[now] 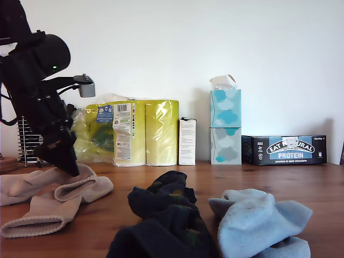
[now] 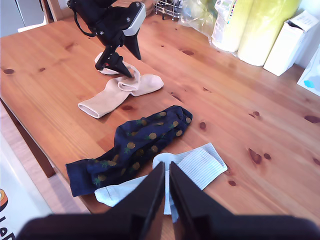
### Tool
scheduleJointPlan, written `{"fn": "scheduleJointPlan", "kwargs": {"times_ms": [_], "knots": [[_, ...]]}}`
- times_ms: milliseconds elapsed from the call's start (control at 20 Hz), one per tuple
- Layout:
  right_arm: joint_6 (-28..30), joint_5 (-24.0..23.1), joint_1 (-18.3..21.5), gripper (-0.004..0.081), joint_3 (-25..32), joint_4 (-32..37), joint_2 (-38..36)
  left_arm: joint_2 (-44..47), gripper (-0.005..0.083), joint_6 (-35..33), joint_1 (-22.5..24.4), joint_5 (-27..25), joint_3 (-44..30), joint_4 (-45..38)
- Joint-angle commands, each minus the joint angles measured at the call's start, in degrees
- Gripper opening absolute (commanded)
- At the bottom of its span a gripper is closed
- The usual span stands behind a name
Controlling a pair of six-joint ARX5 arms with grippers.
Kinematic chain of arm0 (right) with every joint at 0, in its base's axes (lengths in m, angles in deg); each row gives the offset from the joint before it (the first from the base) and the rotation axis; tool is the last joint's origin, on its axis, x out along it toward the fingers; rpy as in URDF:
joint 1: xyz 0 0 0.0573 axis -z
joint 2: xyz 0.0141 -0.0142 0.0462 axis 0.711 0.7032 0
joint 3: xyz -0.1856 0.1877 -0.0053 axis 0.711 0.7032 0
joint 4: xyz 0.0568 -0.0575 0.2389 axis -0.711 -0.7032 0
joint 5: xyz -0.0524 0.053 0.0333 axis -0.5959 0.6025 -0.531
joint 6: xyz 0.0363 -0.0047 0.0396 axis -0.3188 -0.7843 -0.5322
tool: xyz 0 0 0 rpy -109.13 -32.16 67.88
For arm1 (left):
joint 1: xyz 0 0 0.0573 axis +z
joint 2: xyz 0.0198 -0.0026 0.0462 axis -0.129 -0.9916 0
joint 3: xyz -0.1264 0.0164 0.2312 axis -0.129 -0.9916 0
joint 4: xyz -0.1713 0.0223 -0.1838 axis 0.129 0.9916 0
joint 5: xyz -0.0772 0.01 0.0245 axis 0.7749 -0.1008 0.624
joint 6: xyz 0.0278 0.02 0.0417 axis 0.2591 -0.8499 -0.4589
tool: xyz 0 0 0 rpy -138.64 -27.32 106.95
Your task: Pair up the socks based on colour and pattern, by placing each sock on top of its pair
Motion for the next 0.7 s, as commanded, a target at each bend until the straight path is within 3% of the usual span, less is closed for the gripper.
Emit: {"fn": "scheduleJointPlan", "kwargs": {"times_ms": [0,150,300,450,650], "knots": [[0.2,-0.2,0.3,-0.0012,-0.1,0.5,0.4,-1.7,0.0529,-0.5,-0.6,0.7,-1.0,-1.6],[0.2,-0.2,0.3,-0.0012,-0.1,0.7,0.7,-1.8,0.0344,-0.5,-1.6,1.4,-1.0,-1.9],[0.2,-0.2,0.3,-0.0012,-0.1,0.7,0.7,-3.5,0.0222,-2.0,-2.2,1.4,-1.0,-0.2],[0.2,-0.2,0.3,-0.0012,-0.1,0.7,0.7,-4.6,-0.0028,-2.0,-2.6,1.6,-1.0,2.9],[0.2,-0.2,0.3,-0.0012,-0.1,1.0,0.7,-3.7,-0.002,-1.7,-3.5,1.3,1.7,1.5]]}}
